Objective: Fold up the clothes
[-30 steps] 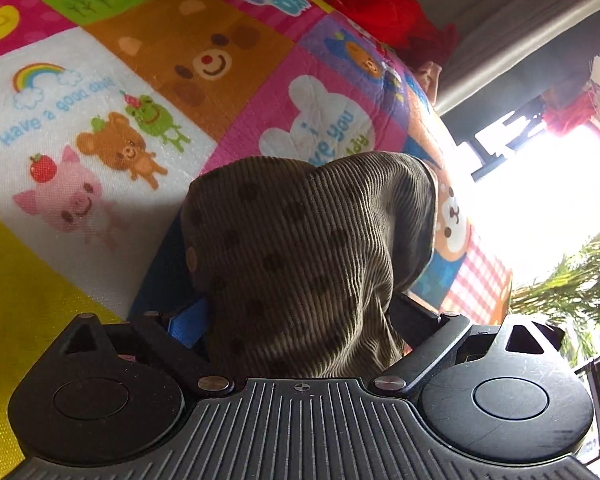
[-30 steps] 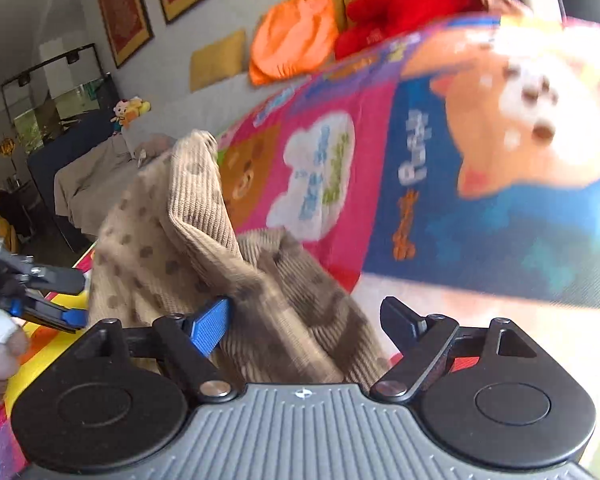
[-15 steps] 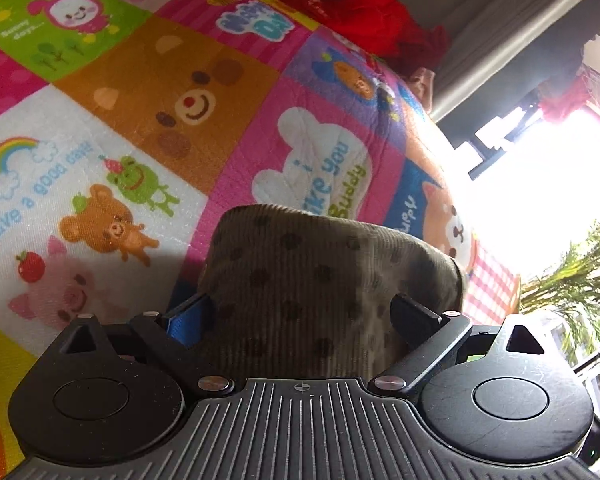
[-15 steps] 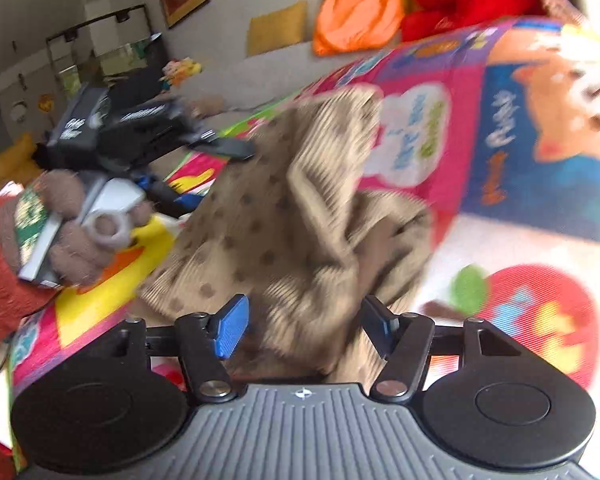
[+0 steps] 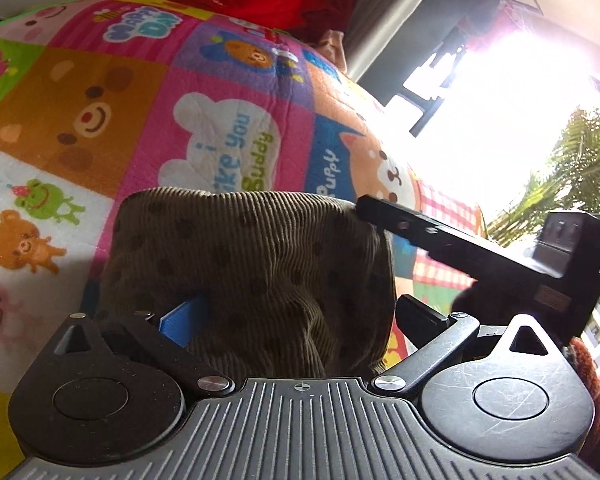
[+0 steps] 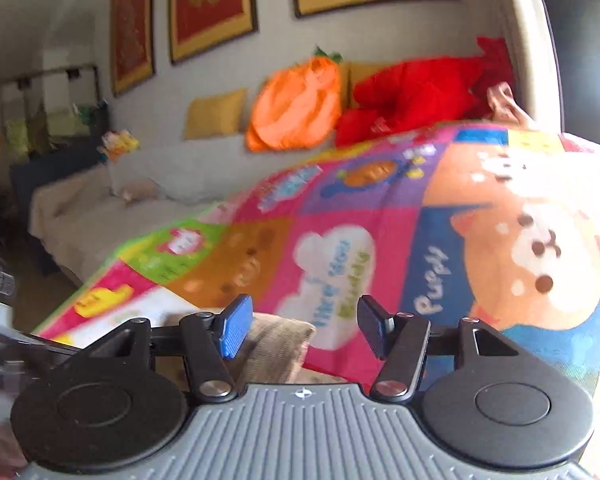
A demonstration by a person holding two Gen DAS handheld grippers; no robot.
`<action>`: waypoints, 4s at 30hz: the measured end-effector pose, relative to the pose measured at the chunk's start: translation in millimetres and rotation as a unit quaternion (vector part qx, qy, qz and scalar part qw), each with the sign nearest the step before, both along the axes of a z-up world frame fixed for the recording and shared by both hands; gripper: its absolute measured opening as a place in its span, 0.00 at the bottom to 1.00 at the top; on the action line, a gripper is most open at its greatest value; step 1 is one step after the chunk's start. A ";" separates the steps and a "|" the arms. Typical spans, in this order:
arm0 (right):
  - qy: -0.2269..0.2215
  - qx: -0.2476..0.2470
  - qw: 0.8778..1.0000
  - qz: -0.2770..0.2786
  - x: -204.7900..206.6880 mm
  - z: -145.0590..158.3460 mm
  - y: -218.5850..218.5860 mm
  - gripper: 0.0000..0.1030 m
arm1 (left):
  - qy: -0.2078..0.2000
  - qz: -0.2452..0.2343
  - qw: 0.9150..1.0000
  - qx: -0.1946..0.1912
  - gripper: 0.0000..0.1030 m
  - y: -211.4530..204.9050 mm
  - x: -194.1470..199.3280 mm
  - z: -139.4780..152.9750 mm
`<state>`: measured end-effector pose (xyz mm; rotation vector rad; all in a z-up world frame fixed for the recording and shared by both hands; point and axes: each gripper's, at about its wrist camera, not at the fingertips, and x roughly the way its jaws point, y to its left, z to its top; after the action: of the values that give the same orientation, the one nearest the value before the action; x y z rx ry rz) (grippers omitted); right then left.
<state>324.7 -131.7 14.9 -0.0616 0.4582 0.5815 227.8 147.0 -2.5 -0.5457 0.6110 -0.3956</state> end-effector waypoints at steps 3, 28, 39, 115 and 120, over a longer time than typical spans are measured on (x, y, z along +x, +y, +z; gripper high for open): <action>0.010 -0.076 0.997 -0.028 18.6 -35.4 3.4 0.57 | -0.003 -0.023 1.000 -0.014 0.99 -2.7 3.8 3.1; 0.039 -0.111 0.992 0.035 -22.5 -47.9 27.6 1.00 | 0.053 -0.030 0.997 -0.056 1.00 -8.6 92.0 0.8; 0.071 -0.071 0.995 0.014 -29.1 -40.7 16.7 1.00 | 0.047 -0.035 0.993 -0.101 1.00 6.6 85.9 -5.0; 0.069 -0.074 0.994 -0.030 37.0 -69.1 29.8 1.00 | 0.009 0.094 0.988 0.119 0.89 8.6 -20.7 23.2; 0.078 -0.059 0.995 -0.035 35.2 -64.5 25.5 1.00 | 0.021 0.092 0.975 0.202 0.56 3.1 23.7 18.0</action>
<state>359.9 -106.2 -49.6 -0.1131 0.6442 0.4925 251.6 150.1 15.5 -0.2178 0.6552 -0.0774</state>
